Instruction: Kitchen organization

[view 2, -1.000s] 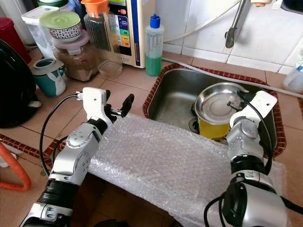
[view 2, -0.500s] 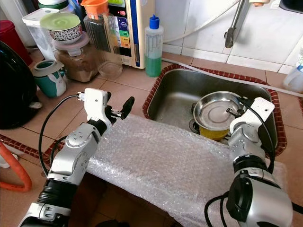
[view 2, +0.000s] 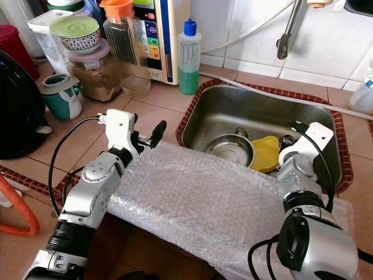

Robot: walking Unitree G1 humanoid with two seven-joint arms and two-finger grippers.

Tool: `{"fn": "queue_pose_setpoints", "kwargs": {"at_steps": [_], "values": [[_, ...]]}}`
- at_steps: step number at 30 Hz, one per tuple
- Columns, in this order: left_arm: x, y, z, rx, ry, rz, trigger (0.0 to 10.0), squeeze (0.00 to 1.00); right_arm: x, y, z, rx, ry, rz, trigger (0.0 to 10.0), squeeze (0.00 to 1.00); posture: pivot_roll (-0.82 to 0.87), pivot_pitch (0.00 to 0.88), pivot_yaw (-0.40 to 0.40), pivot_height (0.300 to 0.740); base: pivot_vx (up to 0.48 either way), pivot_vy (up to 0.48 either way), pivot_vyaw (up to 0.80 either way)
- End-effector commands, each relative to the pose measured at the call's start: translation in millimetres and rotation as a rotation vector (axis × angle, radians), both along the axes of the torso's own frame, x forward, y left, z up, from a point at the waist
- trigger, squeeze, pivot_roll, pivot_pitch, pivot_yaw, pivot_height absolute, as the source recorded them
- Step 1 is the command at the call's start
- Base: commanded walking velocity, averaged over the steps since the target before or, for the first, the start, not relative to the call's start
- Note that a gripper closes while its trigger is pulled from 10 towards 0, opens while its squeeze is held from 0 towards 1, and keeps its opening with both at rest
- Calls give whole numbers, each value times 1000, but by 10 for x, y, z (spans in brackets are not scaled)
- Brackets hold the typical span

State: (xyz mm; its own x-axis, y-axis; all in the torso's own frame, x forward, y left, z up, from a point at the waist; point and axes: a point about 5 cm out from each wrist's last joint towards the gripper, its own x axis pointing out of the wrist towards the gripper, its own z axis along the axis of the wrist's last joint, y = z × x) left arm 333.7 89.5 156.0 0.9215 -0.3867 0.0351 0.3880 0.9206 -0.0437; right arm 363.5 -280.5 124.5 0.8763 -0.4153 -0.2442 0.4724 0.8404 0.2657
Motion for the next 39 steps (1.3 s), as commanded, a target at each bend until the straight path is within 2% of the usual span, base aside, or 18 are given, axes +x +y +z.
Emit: {"fn": "queue_pose_setpoints", "kwargs": {"at_steps": [1, 8, 9, 10, 11, 12, 14, 17, 21, 23, 24, 30, 34, 35, 36, 37, 38, 39], "values": [[-5, -18, 21, 20, -11, -18, 10000, 0, 24, 7, 43, 11, -17, -4, 10000, 1000, 19, 89, 60, 740, 0, 0, 0], [-10, -18, 41, 50, -24, -38, 10000, 0, 78, 76, 137, -38, -53, 64, 10000, 1000, 15, 90, 59, 740, 0, 0, 0], [-14, -17, 80, 44, -33, -32, 10000, 0, 100, 148, 200, -92, -88, 125, 10000, 1000, 8, 92, 59, 740, 0, 0, 0], [-14, -17, 80, 44, -33, -32, 10000, 0, 100, 148, 200, -92, -88, 125, 10000, 1000, 8, 92, 59, 740, 0, 0, 0], [-36, -31, 132, 59, -63, -36, 10000, 0, 81, 217, 262, -168, -127, 173, 10000, 1000, 0, 92, 60, 740, 0, 0, 0], [-36, -31, 132, 59, -63, -36, 10000, 0, 81, 217, 262, -168, -127, 173, 10000, 1000, 0, 92, 60, 740, 0, 0, 0], [-115, -89, 200, 48, -103, -111, 10000, 0, 1, 312, 294, -210, -165, 234, 10000, 1000, -6, 93, 61, 740, 0, 0, 0], [-179, -133, 222, 23, -104, -185, 10000, 0, -54, 353, 294, -232, -169, 259, 10000, 1000, -7, 95, 60, 740, 0, 0, 0], [-267, -172, 194, 87, -111, -267, 10000, 0, -165, 418, 298, -272, -174, 305, 10000, 1000, -10, 98, 63, 740, 0, 0, 0], [-267, -172, 194, 87, -111, -267, 10000, 0, -165, 418, 298, -272, -174, 305, 10000, 1000, -10, 98, 63, 740, 0, 0, 0], [-314, -164, 173, 101, -99, -296, 10000, 0, -269, 458, 369, -303, -186, 344, 10000, 1000, -14, 100, 66, 740, 0, 0, 0], [-380, -131, 194, 111, -94, -317, 10000, 0, -435, 558, 558, -362, -225, 411, 10000, 1000, -21, 102, 66, 740, 0, 0, 0], [-389, -56, 225, 131, -110, -252, 10000, 0, -522, 652, 668, -365, -264, 429, 10000, 1000, -23, 106, 62, 740, 0, 0, 0], [-385, -17, 236, 131, -115, -219, 10000, 0, -550, 678, 683, -360, -270, 430, 10000, 922, -22, 107, 60, 740, 0, 0, 0], [-384, 9, 245, 131, -116, -201, 10000, 0, -580, 696, 696, -355, -268, 430, 10000, 490, -22, 107, 60, 740, 0, 0, 0], [-375, 56, 260, 141, -126, -157, 10000, 0, -618, 727, 702, -354, -264, 437, 10000, 184, -20, 109, 60, 740, 0, 0, 0], [-361, 133, 280, 133, -127, -88, 10000, 0, -674, 775, 709, -343, -266, 448, 10000, 0, -22, 109, 60, 740, 0, 0, 0], [-353, 186, 291, 126, -126, -42, 10000, 0, -711, 807, 714, -336, -268, 455, 10000, 0, -23, 110, 60, 740, 0, 0, 0]]}}
